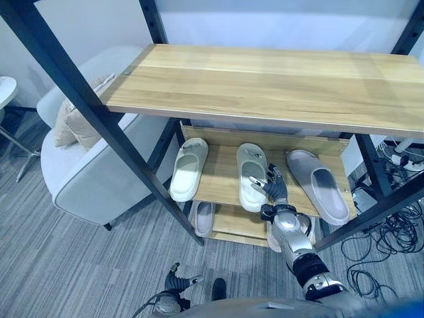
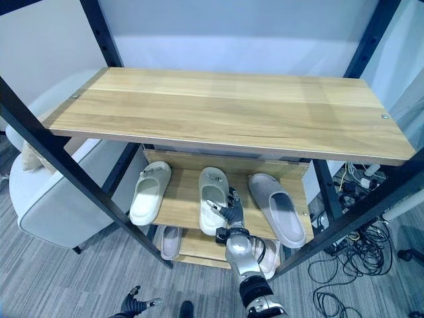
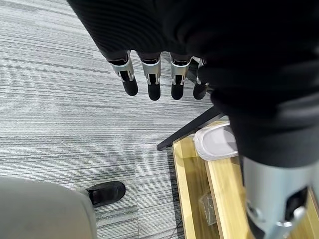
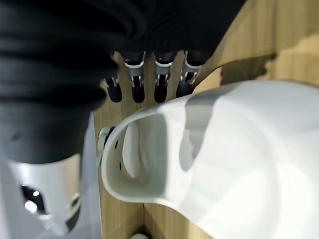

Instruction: Arrange the slippers neatly on the shoe rack.

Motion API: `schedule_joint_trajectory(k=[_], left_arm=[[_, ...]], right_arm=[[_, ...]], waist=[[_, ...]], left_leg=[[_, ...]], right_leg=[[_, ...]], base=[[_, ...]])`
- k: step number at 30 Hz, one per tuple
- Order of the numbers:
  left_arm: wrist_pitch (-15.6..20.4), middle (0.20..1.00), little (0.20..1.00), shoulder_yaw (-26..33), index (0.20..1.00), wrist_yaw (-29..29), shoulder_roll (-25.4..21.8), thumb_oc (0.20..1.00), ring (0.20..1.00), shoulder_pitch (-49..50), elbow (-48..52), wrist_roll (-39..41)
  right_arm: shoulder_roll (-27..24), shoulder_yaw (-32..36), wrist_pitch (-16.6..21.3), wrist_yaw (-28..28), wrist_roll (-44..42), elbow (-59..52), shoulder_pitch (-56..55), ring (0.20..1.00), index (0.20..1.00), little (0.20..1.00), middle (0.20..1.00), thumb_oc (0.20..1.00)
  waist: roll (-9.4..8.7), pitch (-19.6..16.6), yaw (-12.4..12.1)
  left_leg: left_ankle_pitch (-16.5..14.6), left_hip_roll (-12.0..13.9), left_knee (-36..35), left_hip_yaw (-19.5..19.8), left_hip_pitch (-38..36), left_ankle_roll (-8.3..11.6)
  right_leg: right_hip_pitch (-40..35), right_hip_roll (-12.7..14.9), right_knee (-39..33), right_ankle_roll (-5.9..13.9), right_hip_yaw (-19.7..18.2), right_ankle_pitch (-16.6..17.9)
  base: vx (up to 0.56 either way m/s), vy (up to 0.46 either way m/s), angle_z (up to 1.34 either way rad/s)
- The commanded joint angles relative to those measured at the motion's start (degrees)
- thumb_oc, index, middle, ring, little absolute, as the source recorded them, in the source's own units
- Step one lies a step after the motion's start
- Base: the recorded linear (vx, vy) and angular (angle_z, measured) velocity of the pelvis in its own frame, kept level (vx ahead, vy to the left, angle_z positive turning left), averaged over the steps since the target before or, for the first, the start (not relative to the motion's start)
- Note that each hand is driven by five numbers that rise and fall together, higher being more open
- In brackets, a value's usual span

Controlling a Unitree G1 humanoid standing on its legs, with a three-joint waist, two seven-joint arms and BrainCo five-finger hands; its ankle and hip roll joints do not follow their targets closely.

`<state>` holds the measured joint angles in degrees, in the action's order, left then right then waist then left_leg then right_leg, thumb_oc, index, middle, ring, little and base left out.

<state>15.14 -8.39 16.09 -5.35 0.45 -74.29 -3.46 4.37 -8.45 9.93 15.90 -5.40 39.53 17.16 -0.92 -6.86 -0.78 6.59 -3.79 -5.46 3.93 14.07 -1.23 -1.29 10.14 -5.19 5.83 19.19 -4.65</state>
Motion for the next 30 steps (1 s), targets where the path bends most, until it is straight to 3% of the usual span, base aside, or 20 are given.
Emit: schedule_joint_trajectory(k=[1,4,14,22,30], left_arm=[[-1.7,1.0,1.0,-3.4,1.0,-0.7,2.6,1.0,1.0,5.0,-7.5,-1.5],[-1.9,1.0,1.0,-3.6,1.0,-0.8,2.9,1.0,1.0,5.0,-7.3,-1.3],[-2.8,1.0,1.0,-4.0,1.0,-0.7,2.6,1.0,1.0,4.9,-7.7,-1.4],[-3.7,1.0,1.0,-3.5,1.0,-0.1,1.4,1.0,1.0,4.6,-7.9,-1.4],[-4.7,1.0,1.0,-3.3,1.0,-0.2,0.9,1.0,1.0,5.4,-7.1,-1.4]], right_arm=[[2.8,0.9,1.1,-1.5,-1.3,0.3,3.7,1.0,1.0,1.0,1.0,1.0],[5.2,1.3,-0.1,-1.1,-4.5,0.7,4.0,1.0,1.0,1.0,1.0,1.0],[9.5,0.9,1.8,4.3,-8.9,1.8,4.2,1.0,1.0,1.0,1.0,1.0],[13.1,-0.1,-2.4,7.0,-13.0,-1.3,3.3,1.0,1.0,1.0,1.0,1.0],[15.7,-2.8,-4.3,8.8,-15.2,-3.9,0.2,1.0,1.0,1.0,1.0,1.0]], waist=[[1.14,3.8,-2.7],[1.19,4.0,-2.8],[1.21,4.5,-3.4],[-0.19,4.8,-3.9],[-1.5,4.3,-3.7]], left_leg=[[-5.5,-0.3,0.5,1.5,-7.5,-1.1],[-5.4,-0.4,0.5,1.5,-7.5,-1.12],[-5.1,-0.7,0.5,1.8,-7.4,-1.24],[-5.1,-0.5,0.5,2.0,-7.2,-1.34],[-5.5,-0.1,0.5,1.7,-7.8,-1.44]], right_leg=[[-0.6,1.6,2.9,3.28,-1.1,1.4],[-0.5,1.8,3.0,3.31,-1.0,1.4],[-0.6,2.0,3.7,3.47,-0.5,1.0],[-0.3,2.1,4.4,3.39,-0.7,0.8],[-0.3,2.0,4.9,3.1,-1.2,0.7]], base=[[-0.01,0.016,0.07],[-0.01,0.005,0.01],[0.0,0.006,0.01],[0.0,0.0,0.0],[0.0,0.0,0.0]])
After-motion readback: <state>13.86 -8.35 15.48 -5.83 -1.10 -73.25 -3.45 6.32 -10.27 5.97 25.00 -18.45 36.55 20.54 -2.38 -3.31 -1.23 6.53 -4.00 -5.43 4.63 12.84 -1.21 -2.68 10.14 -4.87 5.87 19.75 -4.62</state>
